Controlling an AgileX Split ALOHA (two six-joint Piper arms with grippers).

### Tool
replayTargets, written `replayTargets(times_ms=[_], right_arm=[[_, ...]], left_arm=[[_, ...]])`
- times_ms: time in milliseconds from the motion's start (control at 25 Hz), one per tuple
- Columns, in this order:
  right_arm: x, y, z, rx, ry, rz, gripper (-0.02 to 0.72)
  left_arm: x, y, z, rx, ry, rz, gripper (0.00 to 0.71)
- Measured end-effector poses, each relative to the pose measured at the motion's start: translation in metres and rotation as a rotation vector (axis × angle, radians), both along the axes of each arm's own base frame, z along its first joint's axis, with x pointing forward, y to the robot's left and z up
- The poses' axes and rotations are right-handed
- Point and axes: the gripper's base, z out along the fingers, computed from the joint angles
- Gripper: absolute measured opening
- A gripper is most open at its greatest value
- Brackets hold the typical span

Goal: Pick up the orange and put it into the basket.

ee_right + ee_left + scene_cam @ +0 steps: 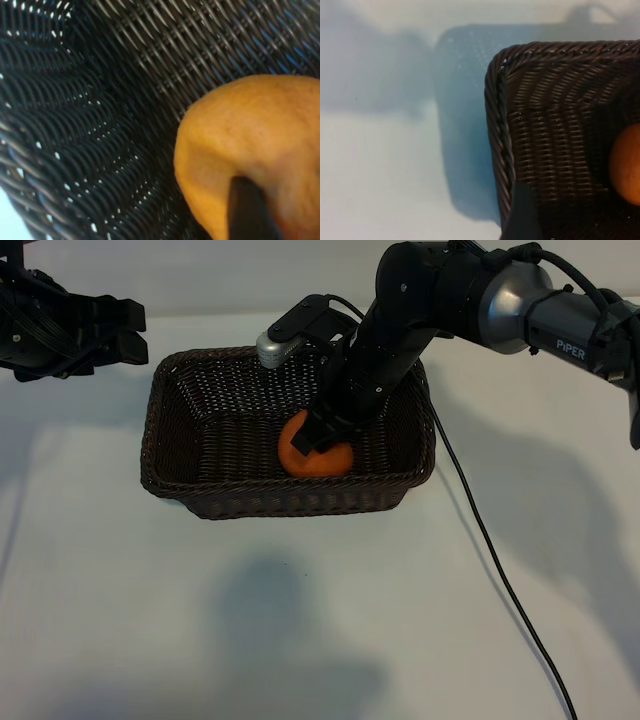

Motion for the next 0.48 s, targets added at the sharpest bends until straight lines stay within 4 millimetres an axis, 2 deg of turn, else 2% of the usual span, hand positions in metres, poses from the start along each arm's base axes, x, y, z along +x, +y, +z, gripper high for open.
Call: replayTargets(times_ms=[160, 200, 320, 480], right_arm=[[-0.001, 0.000, 0.000, 0.001, 0.015, -0.010, 0.600], [-0.001, 0.000, 0.000, 0.002, 0.018, -0.015, 0.652], [-0.002, -0.001, 0.009, 0.017, 0.019, -0.049, 0.704], [-0.006, -0.004, 0.038, 0.025, -0.019, -0.071, 0.708]], left_arm=[[0.000, 0.000, 0.000, 0.000, 0.000, 0.000, 0.592], [0.000, 0.000, 0.000, 0.000, 0.000, 0.000, 0.592], [0.000, 0.000, 0.000, 0.000, 0.000, 0.000, 0.592], [0.000, 0.000, 0.000, 0.000, 0.000, 0.000, 0.592]])
